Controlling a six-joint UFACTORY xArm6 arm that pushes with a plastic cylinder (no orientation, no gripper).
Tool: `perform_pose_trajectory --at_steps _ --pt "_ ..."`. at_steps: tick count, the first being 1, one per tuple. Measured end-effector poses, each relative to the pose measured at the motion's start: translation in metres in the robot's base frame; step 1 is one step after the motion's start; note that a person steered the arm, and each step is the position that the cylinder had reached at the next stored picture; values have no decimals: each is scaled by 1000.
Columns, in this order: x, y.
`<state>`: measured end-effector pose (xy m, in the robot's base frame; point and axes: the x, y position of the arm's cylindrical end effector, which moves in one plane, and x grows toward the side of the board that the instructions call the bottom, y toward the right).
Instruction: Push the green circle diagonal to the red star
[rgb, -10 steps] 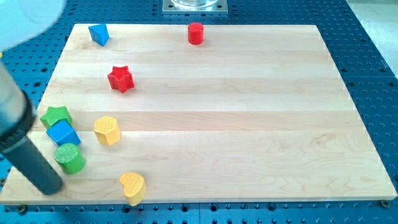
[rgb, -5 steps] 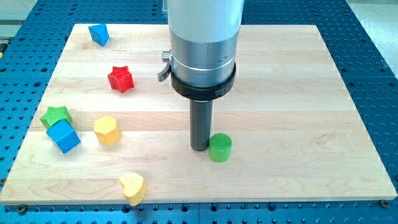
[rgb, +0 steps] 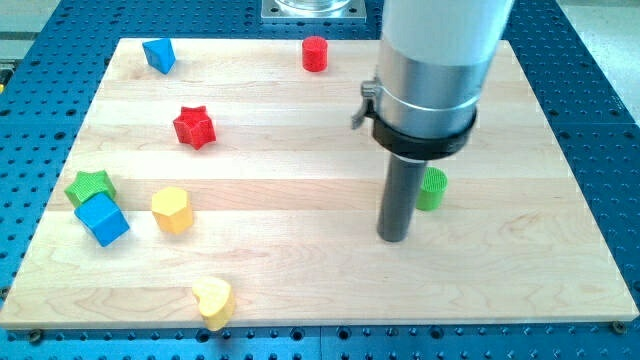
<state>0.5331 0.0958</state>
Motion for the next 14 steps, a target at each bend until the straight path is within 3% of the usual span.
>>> perform_pose_trajectory --at_steps 1,2,3,4,6,8,9,11,12,13,14 --pt "-57 43" --pt "-111 41" --pt "-85 17" --pt "-117 4" --pt "-233 74" --pt "-261 47" --pt "-280 68" --pt "-183 6" --pt "-200 -26" --pt "-258 5" --pt "-274 88"
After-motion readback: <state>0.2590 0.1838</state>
